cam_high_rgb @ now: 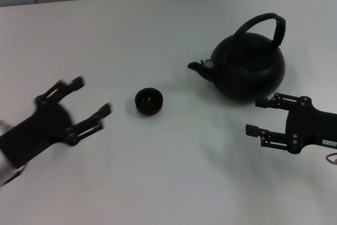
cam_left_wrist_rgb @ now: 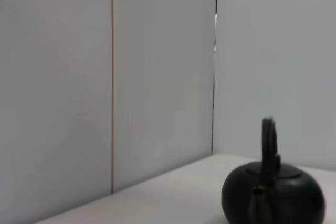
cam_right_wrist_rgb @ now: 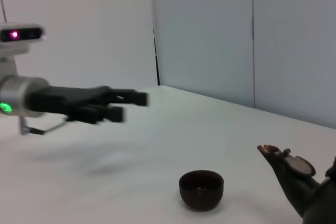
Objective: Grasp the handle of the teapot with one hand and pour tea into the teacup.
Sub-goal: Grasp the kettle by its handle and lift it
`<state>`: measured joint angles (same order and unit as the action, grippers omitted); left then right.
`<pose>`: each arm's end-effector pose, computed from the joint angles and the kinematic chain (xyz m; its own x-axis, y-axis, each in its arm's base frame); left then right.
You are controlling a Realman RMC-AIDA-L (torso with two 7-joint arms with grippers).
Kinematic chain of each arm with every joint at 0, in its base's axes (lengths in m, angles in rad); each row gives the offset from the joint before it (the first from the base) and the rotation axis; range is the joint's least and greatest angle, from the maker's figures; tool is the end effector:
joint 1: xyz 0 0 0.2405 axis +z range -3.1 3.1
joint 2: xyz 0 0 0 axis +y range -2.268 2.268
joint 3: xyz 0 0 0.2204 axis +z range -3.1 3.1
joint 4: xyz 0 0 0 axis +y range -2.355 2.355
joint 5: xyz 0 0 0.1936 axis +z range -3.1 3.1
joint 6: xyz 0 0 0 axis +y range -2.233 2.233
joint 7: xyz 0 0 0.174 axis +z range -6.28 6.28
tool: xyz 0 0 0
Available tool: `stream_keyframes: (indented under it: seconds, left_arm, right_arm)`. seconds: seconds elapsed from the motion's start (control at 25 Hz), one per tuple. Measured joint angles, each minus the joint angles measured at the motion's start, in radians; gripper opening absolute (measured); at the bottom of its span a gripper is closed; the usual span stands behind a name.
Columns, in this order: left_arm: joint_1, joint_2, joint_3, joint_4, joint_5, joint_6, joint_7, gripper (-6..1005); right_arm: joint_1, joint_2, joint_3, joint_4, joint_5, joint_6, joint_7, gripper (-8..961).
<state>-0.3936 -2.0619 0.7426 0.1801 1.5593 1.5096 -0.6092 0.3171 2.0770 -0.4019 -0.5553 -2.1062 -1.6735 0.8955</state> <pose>-0.2450 0.2685 -0.0365 0.7389 0.0331 0.6730 0.4196 -0.8041 -0.4211 0.2817 0.2439 0.0019 0.8261 -0.1725 -0.5364 -0.4006 -0.8494 -0.3437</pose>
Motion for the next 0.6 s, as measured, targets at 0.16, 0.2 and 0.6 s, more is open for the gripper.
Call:
stream_keyframes:
  seconds: [0.16, 0.2, 0.6]
  left_arm:
    - [0.129, 0.031, 0.067, 0.149, 0.000, 0.116, -0.081, 863]
    - [0.129, 0.031, 0.067, 0.149, 0.000, 0.116, -0.081, 863]
    - [0.146, 0.065, 0.091, 0.156, 0.037, 0.135, -0.085, 862]
  right_arm:
    - [-0.002, 0.000, 0.000, 0.002, 0.000, 0.000, 0.000, 701]
    - [-0.002, 0.000, 0.000, 0.003, 0.000, 0.000, 0.000, 701]
    - [-0.009, 0.000, 0.012, 0.010, 0.000, 0.000, -0.004, 701]
